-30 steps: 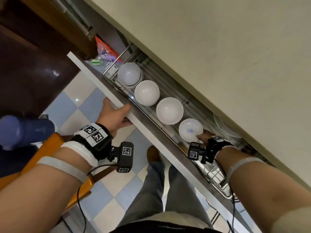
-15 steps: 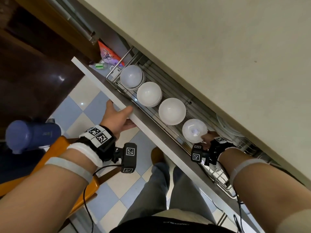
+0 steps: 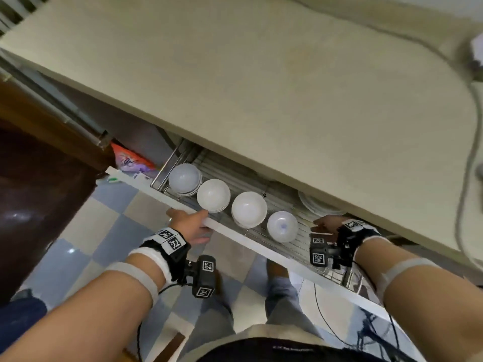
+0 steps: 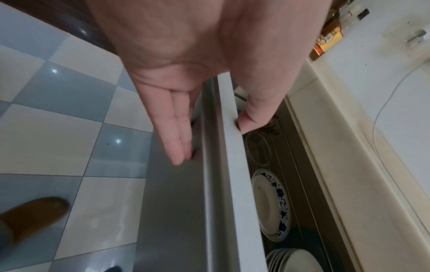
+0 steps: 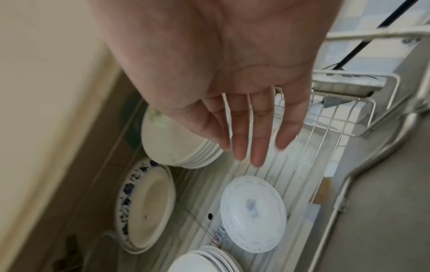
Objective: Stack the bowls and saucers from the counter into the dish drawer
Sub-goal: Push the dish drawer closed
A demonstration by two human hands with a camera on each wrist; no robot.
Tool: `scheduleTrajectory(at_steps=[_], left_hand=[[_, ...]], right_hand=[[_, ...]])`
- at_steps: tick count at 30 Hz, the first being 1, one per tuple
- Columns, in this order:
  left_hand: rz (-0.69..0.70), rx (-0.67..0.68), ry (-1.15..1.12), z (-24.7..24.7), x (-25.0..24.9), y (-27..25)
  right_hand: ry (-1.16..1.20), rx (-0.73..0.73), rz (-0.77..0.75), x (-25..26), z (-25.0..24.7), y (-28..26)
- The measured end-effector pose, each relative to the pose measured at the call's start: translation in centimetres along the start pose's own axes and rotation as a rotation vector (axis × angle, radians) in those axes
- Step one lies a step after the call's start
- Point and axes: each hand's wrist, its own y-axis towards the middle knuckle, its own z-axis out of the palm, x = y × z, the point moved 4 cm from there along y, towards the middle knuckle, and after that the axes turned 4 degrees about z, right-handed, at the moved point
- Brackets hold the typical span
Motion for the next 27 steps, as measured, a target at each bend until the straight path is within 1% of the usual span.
scheduleTrajectory(at_steps=[1, 2, 3, 5, 7, 8, 9, 11, 12, 14, 16, 18, 19, 21, 22, 24, 27], left_hand=[[-0.011, 0.026, 0.041, -0.3, -0.2, 0.3], [-0.019, 0.065, 0.086, -0.6, -0.5, 0.7], [-0.028, 0.113, 0.129, -1.0, -0.9, 1.0], [-0.03, 0.18, 0.164, -2.1, -1.8, 2.1], [-0.038, 0.212, 0.13, -3.2, -3.1, 2.7], [-0.044, 0.208, 0.096, -3.9, -3.6, 3.0], [-0.048, 0.205, 0.051, -4.4, -4.2, 3.0], [-0.047, 0.216, -0.023, -5.0, -4.6, 3.2], [-0.038, 0.22, -0.081, -5.1, -4.7, 3.1], [-0.004, 0.231, -0.117, -5.1, -5.1, 2.5], [0.006, 0.247, -0.151, -5.1, -5.5, 2.0], [-0.015, 0.284, -0.162, -4.9, -6.0, 2.0], [-0.024, 0.317, -0.167, -4.7, -6.5, 1.9], [-0.014, 0.343, -0.187, -4.2, -7.2, 1.5], [-0.007, 0.351, -0.187, -3.9, -7.4, 1.5], [0.016, 0.378, -0.192, -3.3, -7.8, 1.4], [0.06, 0.414, -0.173, -2.3, -8.9, 1.2]], right_hand=[[0.091, -0.017, 0.027, -0.2, -0.3, -1.9], [0.118, -0.053, 0.021, 0.0, -0.4, -4.1], [0.165, -0.071, 0.007, 0.0, -0.7, -5.4], [0.213, -0.157, -0.031, 0.6, -0.8, -9.4], [0.173, -0.255, -0.053, 0.8, 0.0, -13.4], [0.153, -0.282, -0.066, 0.6, 0.7, -15.2], [0.156, -0.289, -0.071, 0.2, 1.7, -16.3], [0.207, -0.259, -0.016, -1.5, 3.9, -18.1], [0.236, -0.254, 0.024, -2.5, 4.8, -18.5], [0.28, -0.226, 0.103, -4.6, 6.6, -18.9], [0.363, -0.232, 0.125, -5.8, 7.8, -19.4], [0.539, -0.248, 0.05, -6.2, 8.5, -19.4], [0.682, -0.228, 0.013, -6.3, 8.9, -19.2], [0.971, -0.154, -0.044, -6.2, 9.6, -18.9], [1.08, -0.126, -0.07, -5.9, 9.8, -18.8], [1.217, -0.096, -0.127, -4.9, 9.9, -18.9], [1.299, -0.088, -0.172, -3.0, 9.4, -18.6]])
